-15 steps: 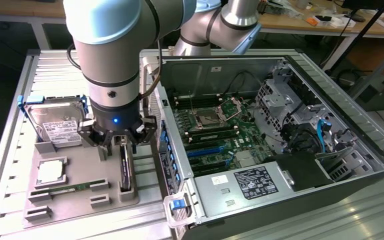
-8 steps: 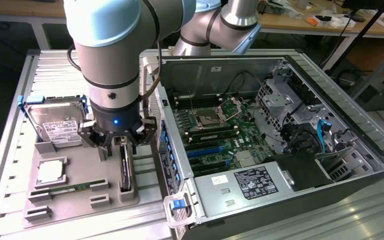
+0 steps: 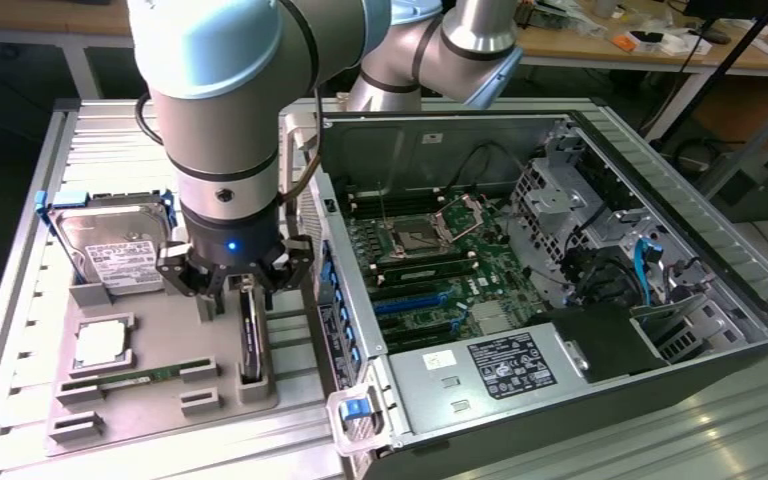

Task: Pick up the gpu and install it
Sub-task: 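Pick up the gpu and move the gpu toward the slot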

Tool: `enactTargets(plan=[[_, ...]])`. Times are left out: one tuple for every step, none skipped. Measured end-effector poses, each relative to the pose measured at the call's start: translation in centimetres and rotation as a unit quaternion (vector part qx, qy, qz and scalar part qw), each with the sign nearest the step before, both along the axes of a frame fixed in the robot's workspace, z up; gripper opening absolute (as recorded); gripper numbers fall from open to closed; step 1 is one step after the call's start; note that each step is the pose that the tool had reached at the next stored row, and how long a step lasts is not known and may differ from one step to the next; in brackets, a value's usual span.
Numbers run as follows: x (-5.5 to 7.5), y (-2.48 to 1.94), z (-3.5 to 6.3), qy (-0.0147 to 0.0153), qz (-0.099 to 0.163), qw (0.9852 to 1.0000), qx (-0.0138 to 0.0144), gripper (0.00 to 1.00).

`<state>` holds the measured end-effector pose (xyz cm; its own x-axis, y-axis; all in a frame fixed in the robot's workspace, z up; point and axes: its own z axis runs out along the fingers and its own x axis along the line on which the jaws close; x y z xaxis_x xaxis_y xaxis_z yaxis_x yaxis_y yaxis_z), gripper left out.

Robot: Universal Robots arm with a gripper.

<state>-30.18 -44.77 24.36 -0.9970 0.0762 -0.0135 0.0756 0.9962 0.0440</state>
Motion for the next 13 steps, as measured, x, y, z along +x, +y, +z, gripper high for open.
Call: enactTargets(plan=[[0.0,0.0,-0.03,0.0,0.0,1.0,0.0,0.54],[0.0,0.0,-0.07,0.0,0.0,1.0,0.0,0.54],[0.0,0.0,-0.11,0.0001,0.0,1.0,0.0,0.54],[0.0,0.0,-0.11,0.0001,0.0,1.0,-0.0001,0.54],[0.0,0.0,-0.13,0.0,0.0,1.0,0.0,0.54],[0.0,0.0,-0.16,0.0,0.0,1.0,0.0,0.54],[0.0,0.0,-0.2,0.0,0.0,1.0,0.0,0.54],[0.0,0.0,-0.25,0.0,0.0,1.0,0.0001,0.54],[0.0,0.0,-0.28,0.0,0.0,1.0,0.0,0.54],[0.0,0.0,-0.32,0.0,0.0,1.0,0.0,0.54],[0.0,0.0,-0.37,0.0,0.0,1.0,0.0,0.54],[-0.01,0.0,-0.44,0.0,0.0,1.0,0.0,0.54],[-0.03,0.0,-0.47,0.0,0.0,1.0,0.0,0.54]])
